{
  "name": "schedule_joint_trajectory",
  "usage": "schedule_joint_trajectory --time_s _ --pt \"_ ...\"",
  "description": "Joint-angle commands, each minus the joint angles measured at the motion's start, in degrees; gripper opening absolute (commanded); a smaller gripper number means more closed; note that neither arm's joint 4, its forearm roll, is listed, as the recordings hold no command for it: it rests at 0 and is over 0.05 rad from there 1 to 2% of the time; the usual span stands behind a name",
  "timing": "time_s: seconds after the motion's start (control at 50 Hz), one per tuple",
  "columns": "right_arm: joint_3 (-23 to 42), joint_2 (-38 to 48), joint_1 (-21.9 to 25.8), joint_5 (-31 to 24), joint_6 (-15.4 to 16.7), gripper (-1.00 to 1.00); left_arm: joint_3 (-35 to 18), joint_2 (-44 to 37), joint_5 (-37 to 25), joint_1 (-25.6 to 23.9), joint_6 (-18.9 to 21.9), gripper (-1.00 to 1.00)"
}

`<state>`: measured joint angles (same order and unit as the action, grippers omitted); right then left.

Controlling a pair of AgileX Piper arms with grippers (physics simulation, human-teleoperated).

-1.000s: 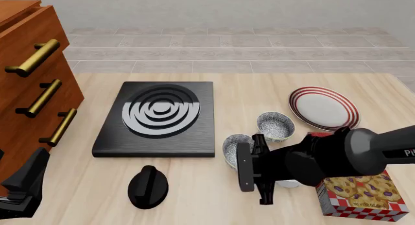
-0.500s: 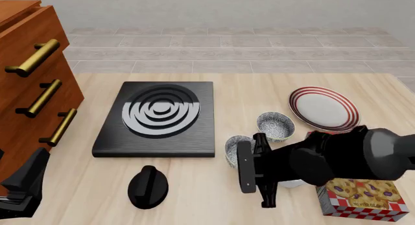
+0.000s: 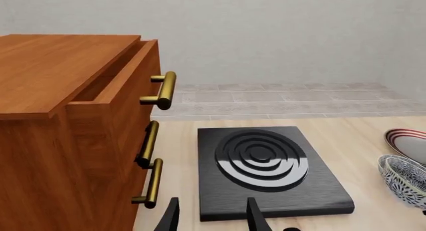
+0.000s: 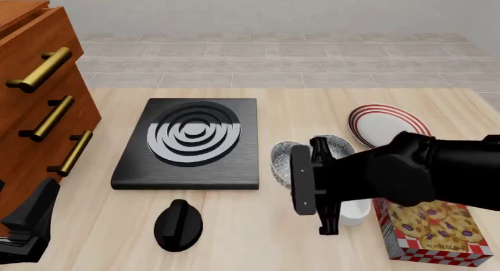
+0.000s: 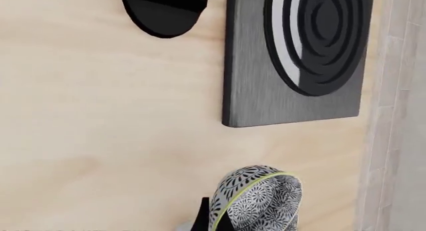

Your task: Pick the akita bowl from table center and place it on the plate.

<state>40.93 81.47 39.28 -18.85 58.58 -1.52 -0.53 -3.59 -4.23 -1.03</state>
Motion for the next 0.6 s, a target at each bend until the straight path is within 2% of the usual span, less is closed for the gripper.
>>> schedule_joint_trajectory --time_s 0.02,0.16,0.32,0.4,0.5,0.6 --pt "2.9 -2.8 -1.4 -3.1 -0.4 -1.00 0.4 0.1 0.3 -0.1 0.0 1.00" --pt "6.0 -3.3 -4.3 -4.6 -1.0 -1.00 0.2 0.1 0.2 -0.1 0.0 1.00" --pt "7.7 -3.6 -8.4 -5.5 0.4 -1.00 -0.2 -0.2 -0.1 0.0 -0.1 1.00" --pt "8.8 -3.0 -10.6 -5.5 0.2 -1.00 -0.2 0.3 -0.4 -0.1 -0.1 1.00" --pt "9.1 -2.2 -14.1 -4.4 1.4 -1.00 -0.1 0.2 -0.3 -0.1 -0.2 1.00" --pt "10.7 -1.1 -16.7 -4.0 0.7 -1.00 -0.3 0.2 -0.5 -0.1 -0.2 1.00"
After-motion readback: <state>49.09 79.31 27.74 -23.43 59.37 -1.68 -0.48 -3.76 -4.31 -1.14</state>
